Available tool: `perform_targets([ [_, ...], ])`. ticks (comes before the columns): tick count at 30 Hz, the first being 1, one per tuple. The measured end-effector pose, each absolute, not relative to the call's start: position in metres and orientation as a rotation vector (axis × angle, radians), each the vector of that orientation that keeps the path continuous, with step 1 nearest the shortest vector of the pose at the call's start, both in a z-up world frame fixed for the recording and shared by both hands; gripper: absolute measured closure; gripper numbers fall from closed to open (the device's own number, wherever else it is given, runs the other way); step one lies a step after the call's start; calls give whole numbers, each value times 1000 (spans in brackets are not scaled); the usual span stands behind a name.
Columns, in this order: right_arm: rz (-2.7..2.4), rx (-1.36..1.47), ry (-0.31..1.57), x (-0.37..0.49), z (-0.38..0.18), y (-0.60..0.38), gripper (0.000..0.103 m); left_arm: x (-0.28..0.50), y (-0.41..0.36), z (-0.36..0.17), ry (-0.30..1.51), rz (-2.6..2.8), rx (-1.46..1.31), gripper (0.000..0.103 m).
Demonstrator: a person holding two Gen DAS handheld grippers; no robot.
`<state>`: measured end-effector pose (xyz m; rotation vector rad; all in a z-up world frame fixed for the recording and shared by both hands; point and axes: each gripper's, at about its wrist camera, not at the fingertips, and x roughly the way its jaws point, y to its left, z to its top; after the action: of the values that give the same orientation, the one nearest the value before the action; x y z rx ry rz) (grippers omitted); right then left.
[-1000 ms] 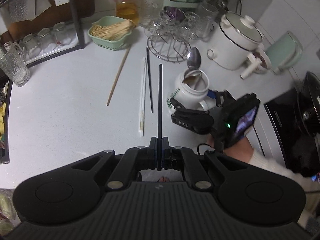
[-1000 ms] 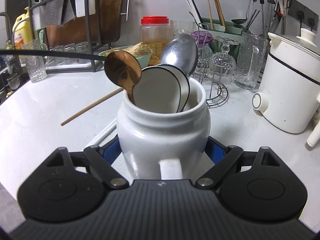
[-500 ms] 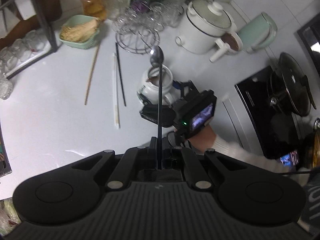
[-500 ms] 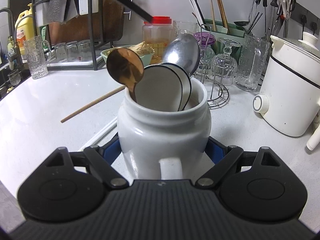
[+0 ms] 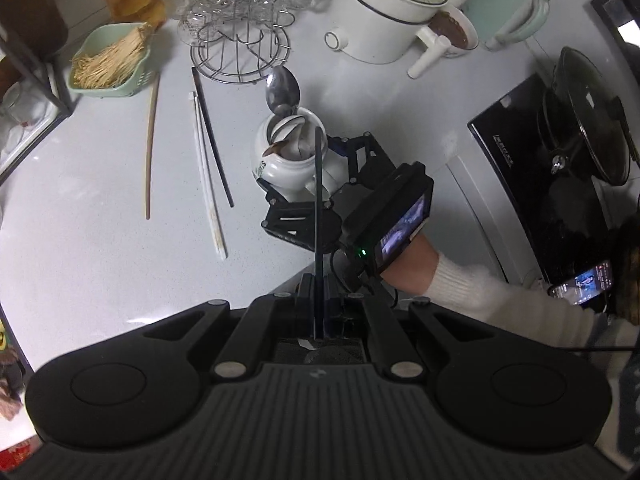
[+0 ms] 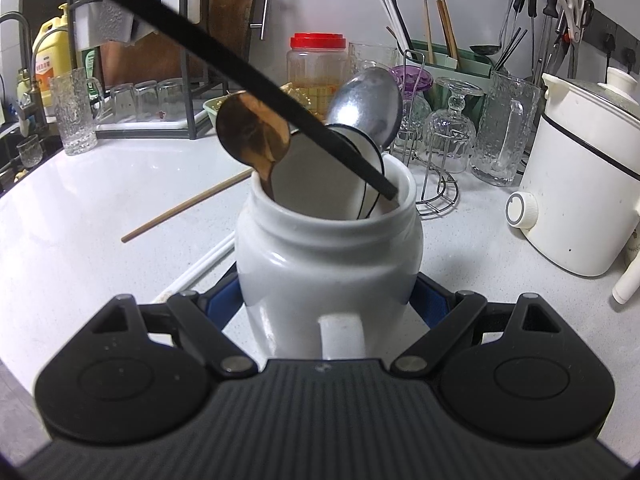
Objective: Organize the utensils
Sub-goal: 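Lower the black chopstick into the white mug and open the left tool, then move the left tool to the wooden chopstick on the counter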
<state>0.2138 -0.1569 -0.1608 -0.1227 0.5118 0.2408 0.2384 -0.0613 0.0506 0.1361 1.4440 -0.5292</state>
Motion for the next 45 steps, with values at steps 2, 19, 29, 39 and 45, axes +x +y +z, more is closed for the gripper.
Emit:
perform_targets([
  [2, 241, -129, 512, 214, -161, -156, 12, 247, -62, 45, 1472, -523, 133, 98],
  [19, 193, -127, 521, 213, -161, -150, 12, 297, -103, 1, 1391, -581, 260, 98],
  [29, 189, -129, 523, 214, -161, -150, 12, 303, -95, -5, 1334, -594, 258, 96],
  [39, 170, -115, 543, 217, -158, -148, 11, 271, -67, 28, 1088, -595, 219, 58],
  [45, 125, -89, 565, 221, -156, -145, 12, 252, -37, 43, 928, -532, 173, 37],
])
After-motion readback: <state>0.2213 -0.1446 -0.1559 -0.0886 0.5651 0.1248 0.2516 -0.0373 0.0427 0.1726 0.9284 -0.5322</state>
